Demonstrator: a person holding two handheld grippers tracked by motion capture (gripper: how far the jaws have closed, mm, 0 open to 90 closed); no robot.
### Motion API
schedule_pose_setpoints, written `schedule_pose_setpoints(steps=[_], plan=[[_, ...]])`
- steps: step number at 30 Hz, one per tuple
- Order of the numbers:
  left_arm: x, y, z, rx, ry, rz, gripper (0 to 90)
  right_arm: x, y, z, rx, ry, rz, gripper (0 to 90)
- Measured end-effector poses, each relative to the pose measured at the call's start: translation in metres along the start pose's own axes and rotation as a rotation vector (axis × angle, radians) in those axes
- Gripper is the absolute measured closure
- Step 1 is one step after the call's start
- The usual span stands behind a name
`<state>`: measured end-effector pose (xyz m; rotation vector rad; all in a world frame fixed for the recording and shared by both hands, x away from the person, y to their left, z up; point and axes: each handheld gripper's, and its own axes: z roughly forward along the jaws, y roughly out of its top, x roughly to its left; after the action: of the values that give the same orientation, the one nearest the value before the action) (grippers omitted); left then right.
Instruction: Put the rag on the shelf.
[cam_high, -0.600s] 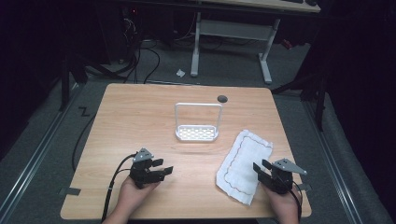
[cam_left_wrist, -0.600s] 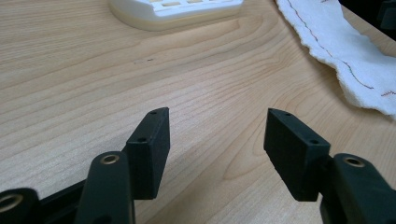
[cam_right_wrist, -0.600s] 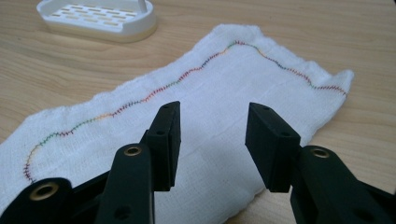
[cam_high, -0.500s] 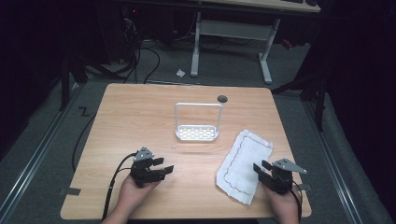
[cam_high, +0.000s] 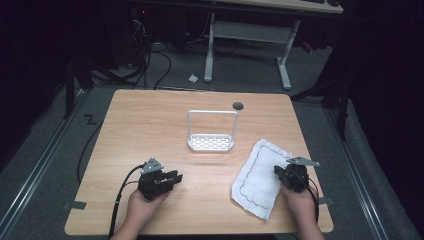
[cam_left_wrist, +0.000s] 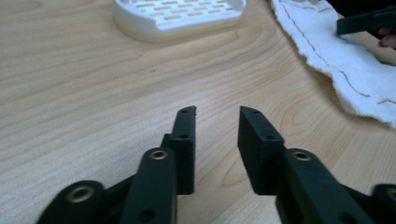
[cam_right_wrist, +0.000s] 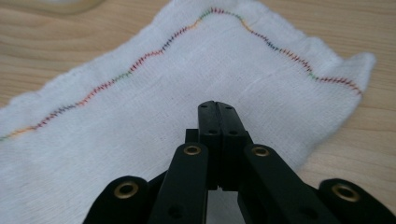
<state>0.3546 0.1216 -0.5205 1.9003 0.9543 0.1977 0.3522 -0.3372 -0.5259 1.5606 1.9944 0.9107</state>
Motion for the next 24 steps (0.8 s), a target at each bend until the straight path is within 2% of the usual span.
schedule_pose_setpoints(steps=[1, 4, 6, 10, 11, 12, 13, 16, 18, 19, 21, 24], plan=[[0.0, 0.0, 0.0, 0.0, 0.0, 0.0, 75.4, 0.0, 0.0, 0.0, 0.0, 0.0, 0.0, 90.0], [-0.004, 0.002, 0.002, 0.011, -0.017, 0.006, 85.0, 0.004, -0.001, 0.004, 0.006, -0.017, -0.039, 90.0], [-0.009, 0.01, 0.013, 0.018, -0.038, 0.011, 90.0, 0.006, -0.003, 0.004, -0.004, -0.02, -0.047, 90.0], [-0.034, 0.026, 0.052, 0.039, -0.099, 0.055, 90.0, 0.004, -0.003, 0.005, -0.007, -0.011, -0.036, 90.0], [-0.043, 0.029, 0.067, 0.054, -0.12, 0.062, 90.0, 0.004, -0.003, 0.005, -0.008, -0.01, -0.035, 90.0], [-0.048, 0.031, 0.076, 0.067, -0.131, 0.069, 90.0, 0.004, -0.003, 0.005, -0.01, -0.01, -0.033, 90.0], [-0.06, 0.034, 0.093, 0.086, -0.153, 0.085, 90.0, 0.004, -0.004, 0.005, -0.012, -0.011, -0.034, 90.0], [-0.081, 0.041, 0.115, 0.105, -0.207, 0.108, 90.0, 0.004, -0.004, 0.005, -0.016, -0.009, -0.038, 90.0], [-0.096, 0.044, 0.124, 0.109, -0.255, 0.115, 90.0, 0.004, -0.005, 0.005, -0.022, -0.007, -0.041, 90.0], [-0.102, 0.045, 0.127, 0.115, -0.267, 0.131, 90.0, 0.003, -0.006, 0.005, -0.026, -0.006, -0.043, 90.0], [-0.113, 0.045, 0.133, 0.146, -0.269, 0.17, 90.0, 0.003, -0.006, 0.005, -0.026, -0.005, -0.045, 90.0], [-0.118, 0.04, 0.14, 0.218, -0.253, 0.218, 90.0, 0.004, -0.006, 0.004, -0.027, -0.006, -0.048, 90.0]])
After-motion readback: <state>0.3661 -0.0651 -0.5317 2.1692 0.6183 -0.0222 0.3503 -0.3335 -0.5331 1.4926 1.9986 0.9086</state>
